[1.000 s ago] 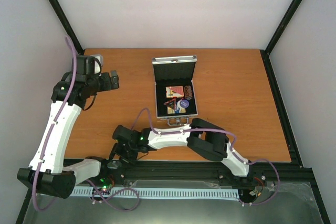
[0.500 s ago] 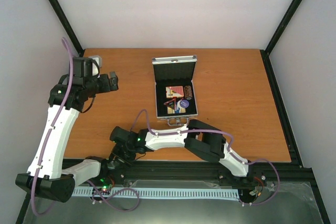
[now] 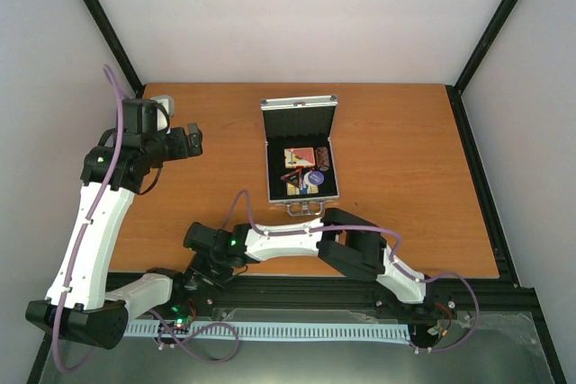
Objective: Pack up texas hold em set
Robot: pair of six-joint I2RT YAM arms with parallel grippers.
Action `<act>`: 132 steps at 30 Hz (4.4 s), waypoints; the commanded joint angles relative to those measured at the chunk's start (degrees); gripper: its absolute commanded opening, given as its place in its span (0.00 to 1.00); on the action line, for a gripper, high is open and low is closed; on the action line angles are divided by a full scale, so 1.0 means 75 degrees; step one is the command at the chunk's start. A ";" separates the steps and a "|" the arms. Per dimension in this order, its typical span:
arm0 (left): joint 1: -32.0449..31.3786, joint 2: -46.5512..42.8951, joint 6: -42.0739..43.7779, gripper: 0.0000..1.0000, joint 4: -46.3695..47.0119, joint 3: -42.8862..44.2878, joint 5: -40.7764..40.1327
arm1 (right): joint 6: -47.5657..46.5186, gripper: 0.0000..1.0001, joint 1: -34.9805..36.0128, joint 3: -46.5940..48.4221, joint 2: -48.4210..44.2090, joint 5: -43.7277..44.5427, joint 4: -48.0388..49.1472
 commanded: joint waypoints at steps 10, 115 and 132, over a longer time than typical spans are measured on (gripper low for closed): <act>-0.0015 -0.0067 0.0047 1.00 -0.0127 0.0386 -0.0057 | 0.0342 0.47 0.0104 0.0338 0.0686 -0.0359 0.0372; -0.0014 0.0078 0.0139 1.00 -0.0142 0.0334 -0.0070 | 0.0470 0.03 -0.0080 0.0557 0.0791 0.0455 -0.0973; -0.0020 0.0152 0.0141 1.00 -0.0080 0.0265 -0.0151 | -0.0054 0.38 -0.0049 0.1304 0.0514 0.0481 -0.1502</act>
